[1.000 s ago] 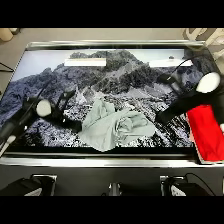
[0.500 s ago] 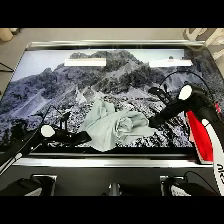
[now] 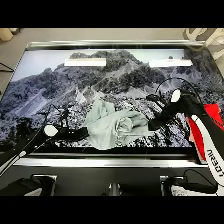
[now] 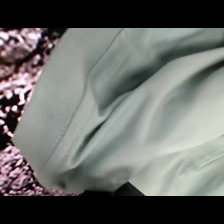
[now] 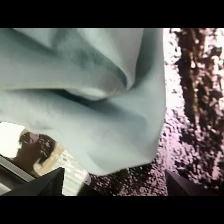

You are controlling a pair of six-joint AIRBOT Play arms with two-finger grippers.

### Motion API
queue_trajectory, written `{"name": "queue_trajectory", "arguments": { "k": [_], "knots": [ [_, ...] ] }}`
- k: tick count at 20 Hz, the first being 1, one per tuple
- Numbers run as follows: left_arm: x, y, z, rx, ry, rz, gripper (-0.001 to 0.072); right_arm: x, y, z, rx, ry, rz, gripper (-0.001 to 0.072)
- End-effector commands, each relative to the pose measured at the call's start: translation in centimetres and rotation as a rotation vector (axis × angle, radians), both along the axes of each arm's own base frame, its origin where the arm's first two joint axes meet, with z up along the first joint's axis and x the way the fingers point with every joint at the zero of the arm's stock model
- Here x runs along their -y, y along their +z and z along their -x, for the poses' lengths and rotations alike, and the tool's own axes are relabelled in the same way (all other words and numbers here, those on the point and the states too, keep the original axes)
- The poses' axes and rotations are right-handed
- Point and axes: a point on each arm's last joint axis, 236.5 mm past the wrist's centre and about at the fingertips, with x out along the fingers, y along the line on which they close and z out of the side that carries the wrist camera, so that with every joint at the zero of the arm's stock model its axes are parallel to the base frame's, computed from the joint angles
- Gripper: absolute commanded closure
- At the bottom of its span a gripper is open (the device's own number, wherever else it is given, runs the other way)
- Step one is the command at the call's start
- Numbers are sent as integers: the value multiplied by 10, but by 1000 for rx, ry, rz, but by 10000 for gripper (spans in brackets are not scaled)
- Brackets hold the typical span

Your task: Fold the shirts.

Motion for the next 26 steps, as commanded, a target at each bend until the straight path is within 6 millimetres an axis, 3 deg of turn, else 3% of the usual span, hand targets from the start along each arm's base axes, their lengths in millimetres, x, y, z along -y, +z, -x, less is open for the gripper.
{"name": "queue_trajectory", "arguments": {
  "k": [1,4,5,6,7,9,10,11,12,13,14,15,16,17,18,19,20,22,24,26],
  "knots": [
    [5,16,-11,71,-27,13,682,-9,-21,-1,-46,-25,-31,-8],
    [7,31,-17,116,-31,28,682,-16,-33,-2,-76,-77,-50,7],
    [7,38,-21,145,-35,30,682,-19,-34,-1,-86,-87,-62,125],
    [8,45,-25,179,-46,30,681,-21,-32,-2,-85,-89,-69,527],
    [7,54,-32,212,-47,33,682,-21,-26,-1,-92,-81,-73,692],
    [-2,87,-57,309,-17,48,682,-14,4,-16,-3,12,-61,695],
    [-13,118,-77,398,10,54,682,-1,30,-36,109,50,-10,696],
    [-29,159,-97,504,50,60,682,13,66,-59,239,65,53,696],
    [-50,214,-116,633,117,73,683,26,117,-84,413,67,109,695],
    [-73,275,-126,774,180,79,683,36,176,-104,598,58,155,696],
    [-99,349,-127,946,251,82,682,44,249,-117,815,37,188,697],
    [-122,417,-115,1107,315,79,682,48,321,-117,1023,11,201,696],
    [-144,483,-92,1268,379,71,682,50,395,-105,1236,-19,202,696],
    [-158,533,-65,1394,421,61,682,51,452,-85,1408,-56,186,696],
    [-166,571,-35,1496,446,52,682,51,498,-58,1549,-111,141,697],
    [-167,596,-11,1565,454,47,682,47,526,-33,1630,-156,77,697],
    [-166,613,12,1622,457,50,682,43,542,-13,1674,-161,40,696],
    [-165,632,41,1696,467,59,683,44,550,14,1691,-160,37,696],
    [-166,640,55,1733,480,64,683,46,534,28,1620,-148,57,696],
    [-167,643,58,1745,490,67,683,47,497,35,1466,-125,82,696]
  ]
}}
